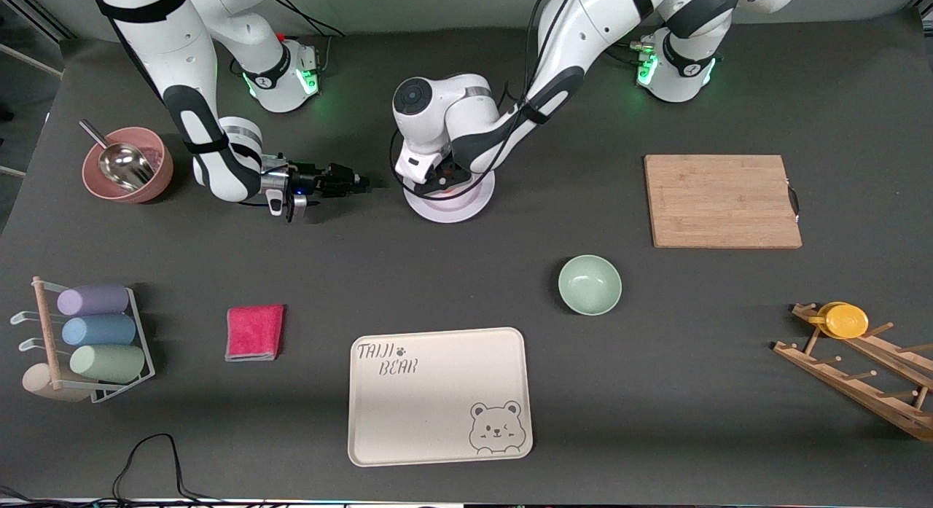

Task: Place orange and plate with both arms
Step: 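Carry the orange over the white plate with the left gripper, then release the orange onto the plate and raise the left gripper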

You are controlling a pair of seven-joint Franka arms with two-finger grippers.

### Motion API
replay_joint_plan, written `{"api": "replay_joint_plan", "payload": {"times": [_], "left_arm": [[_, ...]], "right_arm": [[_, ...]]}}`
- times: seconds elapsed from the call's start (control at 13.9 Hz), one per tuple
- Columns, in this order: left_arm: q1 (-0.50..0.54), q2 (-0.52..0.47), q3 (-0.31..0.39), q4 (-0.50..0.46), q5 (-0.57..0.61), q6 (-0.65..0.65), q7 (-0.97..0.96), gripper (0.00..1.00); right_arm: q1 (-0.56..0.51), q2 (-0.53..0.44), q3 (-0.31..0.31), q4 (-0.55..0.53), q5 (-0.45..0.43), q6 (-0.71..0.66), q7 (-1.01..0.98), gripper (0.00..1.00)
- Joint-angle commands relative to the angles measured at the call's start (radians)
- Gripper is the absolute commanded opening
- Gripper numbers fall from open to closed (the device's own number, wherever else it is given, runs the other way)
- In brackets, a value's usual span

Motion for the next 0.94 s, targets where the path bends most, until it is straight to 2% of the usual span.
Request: {"api": "replay_joint_plan", "payload": {"times": [0.0,0.07,0.43,0.65,0.72,0.86], "left_arm": [[-0.021,0.019,0.012,0.030,0.012,-0.009,0.007,0.80],[-0.021,0.020,0.012,0.029,0.014,-0.010,0.007,1.00],[-0.010,-0.001,0.011,0.036,0.015,-0.027,0.005,1.00],[0.045,-0.047,-0.005,0.049,0.000,-0.073,0.040,1.00],[0.068,-0.064,-0.017,0.050,-0.006,-0.095,0.053,1.00],[0.159,-0.089,-0.084,0.050,-0.008,-0.125,0.076,1.00]], "right_arm": [[0.001,0.018,-0.006,0.011,0.026,-0.016,-0.033,0.40],[0.001,0.023,-0.006,0.011,0.026,-0.016,-0.034,0.40],[0.002,0.024,-0.006,0.011,0.041,-0.016,-0.034,0.40],[0.004,0.023,-0.006,0.011,0.044,-0.016,-0.034,0.39],[0.006,0.023,-0.006,0.011,0.052,-0.016,-0.036,0.40],[0.013,0.023,-0.006,0.011,0.065,-0.016,-0.036,0.40]]}}
